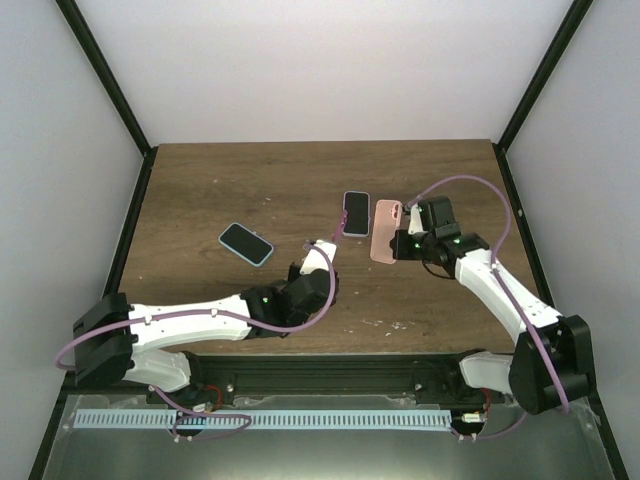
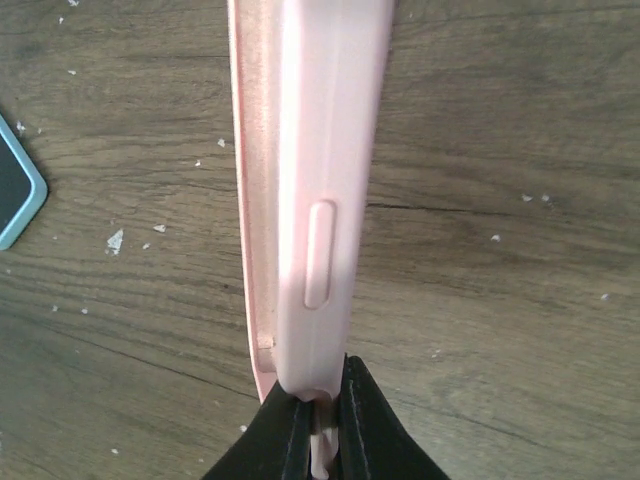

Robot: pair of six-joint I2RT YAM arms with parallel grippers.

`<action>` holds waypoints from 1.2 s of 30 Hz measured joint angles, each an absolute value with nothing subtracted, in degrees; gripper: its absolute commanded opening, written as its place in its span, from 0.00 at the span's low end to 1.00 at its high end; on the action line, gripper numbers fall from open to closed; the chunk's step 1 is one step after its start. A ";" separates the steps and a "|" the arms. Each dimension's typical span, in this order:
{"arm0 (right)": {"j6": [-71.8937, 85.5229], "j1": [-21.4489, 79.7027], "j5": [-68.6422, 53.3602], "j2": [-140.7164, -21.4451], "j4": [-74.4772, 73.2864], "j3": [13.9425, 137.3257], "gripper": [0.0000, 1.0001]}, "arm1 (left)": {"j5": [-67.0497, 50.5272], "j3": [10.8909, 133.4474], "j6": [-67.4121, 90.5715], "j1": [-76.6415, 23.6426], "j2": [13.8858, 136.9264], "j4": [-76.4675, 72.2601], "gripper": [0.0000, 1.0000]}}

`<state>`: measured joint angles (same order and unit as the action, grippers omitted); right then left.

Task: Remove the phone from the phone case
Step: Place the phone case at the center of the board.

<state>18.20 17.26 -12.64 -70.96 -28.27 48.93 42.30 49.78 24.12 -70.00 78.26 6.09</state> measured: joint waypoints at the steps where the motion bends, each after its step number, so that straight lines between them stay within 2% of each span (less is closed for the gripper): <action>1: 17.26 16.84 -12.56 -70.96 -28.27 48.93 0.01 | 42.30 49.45 24.32 -70.00 78.26 6.24 0.00; 6: 8.73 10.83 -15.31 -71.24 -29.02 50.65 0.01 | 42.63 48.82 24.84 -69.63 78.28 8.78 0.00; 11: -4.91 0.51 -22.41 -75.11 -31.09 58.43 0.01 | 43.40 48.82 24.40 -67.20 78.28 12.14 0.00; 16: -16.03 -9.34 -29.19 -85.76 -37.19 67.29 0.01 | 45.12 49.52 21.54 -63.88 79.72 15.64 0.00; 22: -24.47 -17.21 -31.94 -101.03 -46.48 74.26 0.01 | 47.40 57.06 16.12 -60.95 89.14 20.47 0.00; 32: -28.53 -19.77 -32.64 -111.24 -53.71 82.63 0.10 | 51.18 69.76 9.06 -56.82 106.06 26.00 0.00; 36: -28.29 -19.81 -32.53 -114.19 -53.67 84.36 0.17 | 51.62 73.93 7.77 -55.48 112.20 28.23 0.00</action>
<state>-28.29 -19.81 -32.53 -114.19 -53.67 84.36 51.62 73.93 7.77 -55.48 112.20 28.23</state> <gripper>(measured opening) 0.123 0.077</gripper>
